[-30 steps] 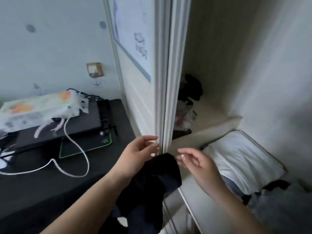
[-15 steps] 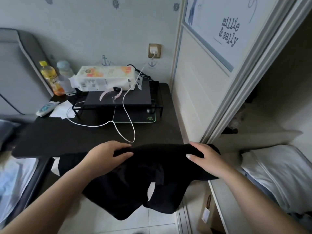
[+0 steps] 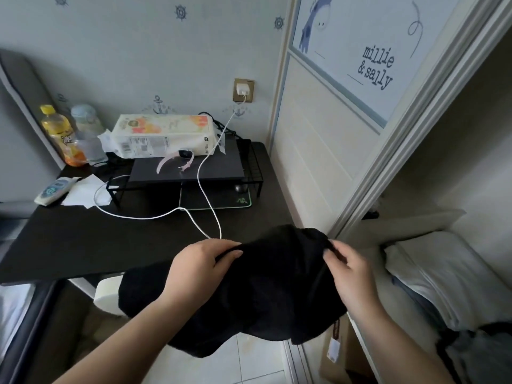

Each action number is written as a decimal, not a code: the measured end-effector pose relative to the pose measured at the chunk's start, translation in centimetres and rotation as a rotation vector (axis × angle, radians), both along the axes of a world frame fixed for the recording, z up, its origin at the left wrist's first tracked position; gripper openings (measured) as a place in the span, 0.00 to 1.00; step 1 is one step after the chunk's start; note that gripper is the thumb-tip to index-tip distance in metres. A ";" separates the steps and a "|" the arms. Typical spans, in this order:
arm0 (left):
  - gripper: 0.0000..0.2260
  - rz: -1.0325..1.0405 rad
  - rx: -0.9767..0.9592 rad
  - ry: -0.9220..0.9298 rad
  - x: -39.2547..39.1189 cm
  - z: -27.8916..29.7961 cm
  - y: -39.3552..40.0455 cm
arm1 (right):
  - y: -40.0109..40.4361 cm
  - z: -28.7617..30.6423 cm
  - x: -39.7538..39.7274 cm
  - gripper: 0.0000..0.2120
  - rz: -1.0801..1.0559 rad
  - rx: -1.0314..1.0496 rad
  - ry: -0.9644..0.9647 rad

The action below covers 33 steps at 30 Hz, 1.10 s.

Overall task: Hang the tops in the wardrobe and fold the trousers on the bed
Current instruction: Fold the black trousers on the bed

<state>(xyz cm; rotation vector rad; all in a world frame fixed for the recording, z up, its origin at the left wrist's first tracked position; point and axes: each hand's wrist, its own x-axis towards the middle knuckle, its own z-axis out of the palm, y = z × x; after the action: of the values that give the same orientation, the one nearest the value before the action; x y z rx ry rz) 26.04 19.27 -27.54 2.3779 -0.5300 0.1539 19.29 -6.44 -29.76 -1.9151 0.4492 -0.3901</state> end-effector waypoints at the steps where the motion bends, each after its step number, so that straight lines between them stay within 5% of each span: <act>1: 0.07 0.013 -0.060 0.004 -0.1 0.5 0.0 | 1.5 1.2 -0.1 0.13 0.057 0.056 -0.056; 7: 0.14 -0.092 -0.429 0.199 -1.5 5.7 0.5 | 8.5 6.9 -0.2 0.11 0.187 0.287 -0.300; 10: 0.34 -0.243 -0.559 0.389 -3.3 8.0 2.0 | 11.6 9.3 -0.5 0.12 0.307 0.301 -0.343; 13: 0.44 -0.262 -0.513 0.200 -5.7 9.2 3.0 | 14.2 11.5 -0.9 0.12 0.479 0.351 -0.377; 19: 0.20 0.203 -0.705 -0.127 -11.3 9.9 6.3 | 17.7 15.3 -3.3 0.16 0.994 0.289 -0.242; 24: 0.17 0.443 -0.720 -0.203 -16.0 10.1 11.7 | 20.1 14.9 -5.8 0.17 1.225 0.127 -0.256; 30: 0.18 0.706 -0.952 -0.283 -23.5 11.3 19.9 | 22.4 10.5 -6.6 0.04 1.161 -0.043 -0.124; 33: 0.15 0.776 -0.973 -0.335 -27.1 12.4 23.5 | 26.8 8.7 -7.2 0.12 1.199 -0.084 0.016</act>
<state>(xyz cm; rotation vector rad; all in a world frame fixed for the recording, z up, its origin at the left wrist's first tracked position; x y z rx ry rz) -1.06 42.74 -15.10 1.4634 0.3230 0.9290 12.13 20.35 -21.09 -1.9154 -0.7263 0.4029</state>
